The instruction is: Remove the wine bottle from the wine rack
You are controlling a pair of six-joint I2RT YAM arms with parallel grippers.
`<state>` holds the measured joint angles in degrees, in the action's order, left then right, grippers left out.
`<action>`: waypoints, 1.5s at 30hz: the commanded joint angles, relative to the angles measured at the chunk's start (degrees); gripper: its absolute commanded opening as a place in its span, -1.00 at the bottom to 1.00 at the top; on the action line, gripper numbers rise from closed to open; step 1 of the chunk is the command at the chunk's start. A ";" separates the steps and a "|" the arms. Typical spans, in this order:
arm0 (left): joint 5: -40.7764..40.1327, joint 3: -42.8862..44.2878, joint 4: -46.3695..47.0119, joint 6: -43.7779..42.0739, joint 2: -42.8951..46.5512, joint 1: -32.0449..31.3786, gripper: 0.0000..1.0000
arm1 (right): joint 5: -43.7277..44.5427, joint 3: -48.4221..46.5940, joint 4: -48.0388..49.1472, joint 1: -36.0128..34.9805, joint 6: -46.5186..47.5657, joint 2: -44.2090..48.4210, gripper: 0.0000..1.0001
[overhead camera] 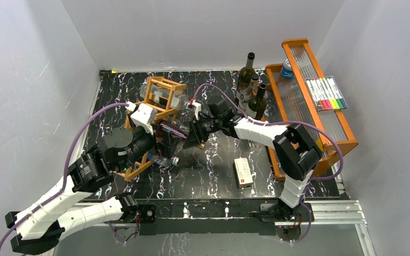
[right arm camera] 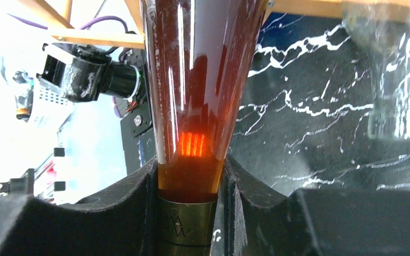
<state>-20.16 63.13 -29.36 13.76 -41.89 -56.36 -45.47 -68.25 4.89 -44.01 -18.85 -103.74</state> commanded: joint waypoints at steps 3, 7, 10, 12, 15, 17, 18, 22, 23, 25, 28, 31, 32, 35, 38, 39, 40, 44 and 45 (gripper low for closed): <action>-0.40 -0.64 0.84 0.35 0.20 0.08 0.96 | -6.91 2.51 3.55 3.09 2.23 8.36 -1.00; -0.32 -0.71 1.06 0.26 -0.27 0.11 0.96 | -8.57 4.25 0.36 4.15 4.16 11.56 -1.00; -0.10 -1.02 1.65 0.15 -0.55 0.10 0.96 | -9.11 5.76 -0.66 5.35 4.44 14.49 -1.00; 0.18 -1.08 2.10 0.06 -0.85 0.10 0.96 | -10.17 6.82 -0.75 6.11 4.00 15.78 -1.00; 0.59 -0.93 2.54 -0.04 -1.49 0.10 0.96 | -12.08 7.99 -0.71 7.01 3.24 17.03 -1.00; 0.81 -0.69 2.77 -0.06 -1.78 0.09 0.96 | -13.23 8.73 -0.75 7.49 2.59 17.74 -1.00; 0.90 -0.73 2.74 -0.05 -1.85 0.10 0.96 | -13.79 9.05 -0.71 7.91 2.13 18.15 -1.00; 1.03 -0.88 2.71 0.45 -1.60 0.07 0.96 | -15.53 10.62 -0.17 9.36 0.35 20.36 -1.00; 1.04 -0.98 2.73 0.64 -1.47 0.05 0.96 | -16.00 11.09 0.19 9.81 -0.25 21.17 -1.00; 1.09 -1.17 2.85 0.81 -1.27 0.11 0.96 | -17.26 12.10 1.48 10.80 -2.13 22.22 -1.00; 1.05 -1.17 3.07 0.97 -1.33 0.05 0.96 | -18.53 13.07 2.48 11.88 -4.39 23.30 -1.00; 1.55 -0.96 3.42 0.90 -1.86 0.07 0.97 | -19.33 13.74 2.58 12.50 -5.91 24.59 -1.00; 1.72 -0.85 3.58 0.86 -2.12 0.10 0.96 | -19.37 14.10 2.43 12.73 -6.37 25.13 -1.00; 2.28 -0.58 3.93 0.44 -2.98 0.10 0.96 | -19.75 14.94 1.68 13.69 -6.97 26.56 -1.00; 2.85 0.13 4.01 -0.71 -3.89 0.11 0.96 | -20.02 15.61 0.00 14.42 -6.92 27.92 -1.00; 3.06 0.64 3.86 -1.34 -4.35 0.11 0.96 | -20.08 15.87 -0.57 14.61 -6.90 28.50 -1.00; 3.28 1.34 3.63 -2.15 -4.77 0.11 0.96 | -20.00 16.13 -1.16 14.90 -6.90 29.09 -1.00; 7.36 4.23 1.65 -10.21 -7.15 0.10 0.96 | -19.80 16.78 -2.51 15.73 -7.81 31.90 -1.00; 8.99 5.21 0.80 -13.01 -7.93 0.11 0.96 | -19.73 16.87 -2.82 15.82 -8.07 32.49 -1.00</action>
<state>-16.32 63.53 -27.31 10.04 -48.23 -56.36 -56.51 -49.10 -10.41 -29.50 -28.53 -78.76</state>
